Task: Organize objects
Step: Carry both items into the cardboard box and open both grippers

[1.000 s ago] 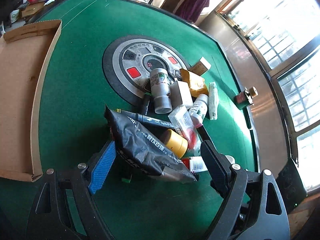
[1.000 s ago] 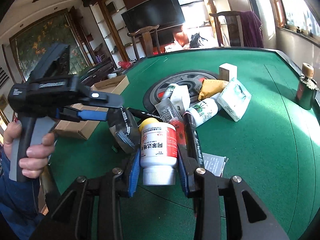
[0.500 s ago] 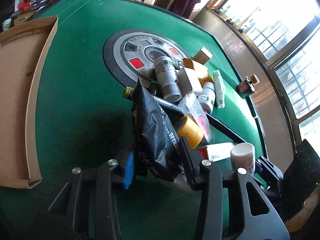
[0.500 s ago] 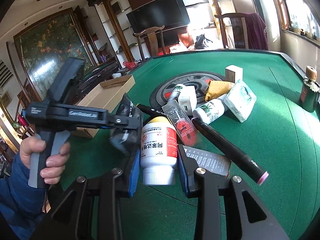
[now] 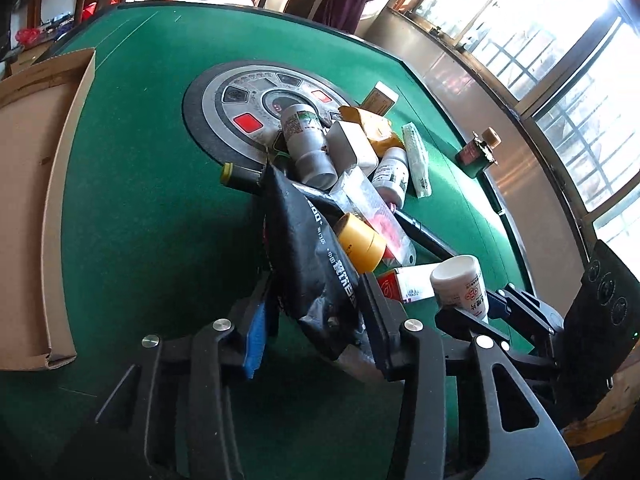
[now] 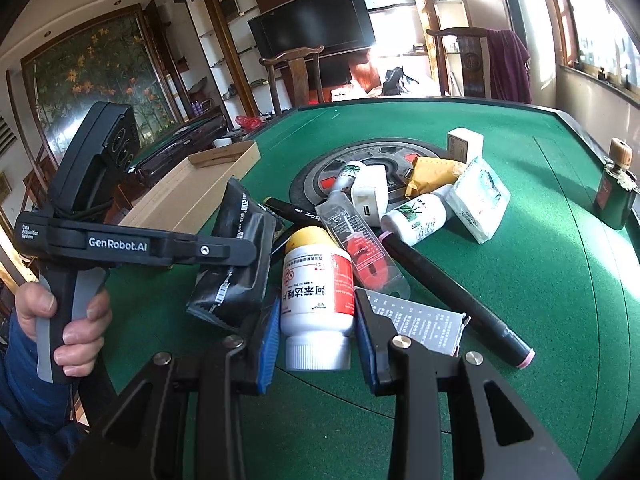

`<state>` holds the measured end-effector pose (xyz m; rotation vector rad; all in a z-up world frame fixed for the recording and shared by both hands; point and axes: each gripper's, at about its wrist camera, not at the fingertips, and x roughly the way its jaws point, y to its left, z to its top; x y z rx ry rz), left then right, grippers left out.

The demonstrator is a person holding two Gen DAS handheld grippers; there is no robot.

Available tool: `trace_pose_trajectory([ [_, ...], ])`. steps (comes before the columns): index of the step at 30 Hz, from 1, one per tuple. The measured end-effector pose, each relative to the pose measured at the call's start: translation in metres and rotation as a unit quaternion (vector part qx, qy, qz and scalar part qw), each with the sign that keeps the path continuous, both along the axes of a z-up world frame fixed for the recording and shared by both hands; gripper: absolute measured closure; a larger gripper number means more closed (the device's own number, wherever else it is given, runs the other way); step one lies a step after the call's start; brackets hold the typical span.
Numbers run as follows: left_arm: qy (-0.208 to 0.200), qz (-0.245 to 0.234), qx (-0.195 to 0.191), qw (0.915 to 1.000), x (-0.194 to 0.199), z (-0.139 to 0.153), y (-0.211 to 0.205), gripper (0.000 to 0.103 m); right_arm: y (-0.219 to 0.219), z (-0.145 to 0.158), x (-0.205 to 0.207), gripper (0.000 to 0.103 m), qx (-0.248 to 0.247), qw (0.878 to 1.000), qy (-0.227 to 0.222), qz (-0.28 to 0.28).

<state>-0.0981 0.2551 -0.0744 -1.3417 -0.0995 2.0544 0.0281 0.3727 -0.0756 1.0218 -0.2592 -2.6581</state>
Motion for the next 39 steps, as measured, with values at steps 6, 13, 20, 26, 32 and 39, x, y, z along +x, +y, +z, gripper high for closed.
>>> trace_pose_trajectory([
  [6,0.008,-0.013,0.041,0.999,0.004,-0.006,0.003,0.074,0.002,0.0,0.001,0.069,-0.003,1.0,0.001,-0.003],
  [13,0.026,-0.016,0.064,0.9975,0.013,0.007,-0.01,0.078,0.003,0.001,0.002,0.069,0.0,1.0,0.004,-0.01],
  [20,0.089,0.007,0.059,0.9943,0.026,0.032,-0.042,0.078,0.0,0.001,-0.001,0.069,0.008,1.0,-0.003,-0.022],
  [26,0.132,0.047,0.058,0.9885,0.03,0.05,-0.083,0.078,-0.032,0.014,-0.005,0.069,0.003,1.0,-0.001,-0.001],
  [32,0.17,0.1,0.041,0.9796,0.03,0.057,-0.132,0.078,-0.09,0.032,-0.018,0.069,0.028,0.999,0.002,0.043],
  [39,0.183,0.136,0.026,0.9732,0.018,0.061,-0.19,0.078,-0.158,0.048,-0.05,0.069,0.039,0.995,-0.009,0.089],
])
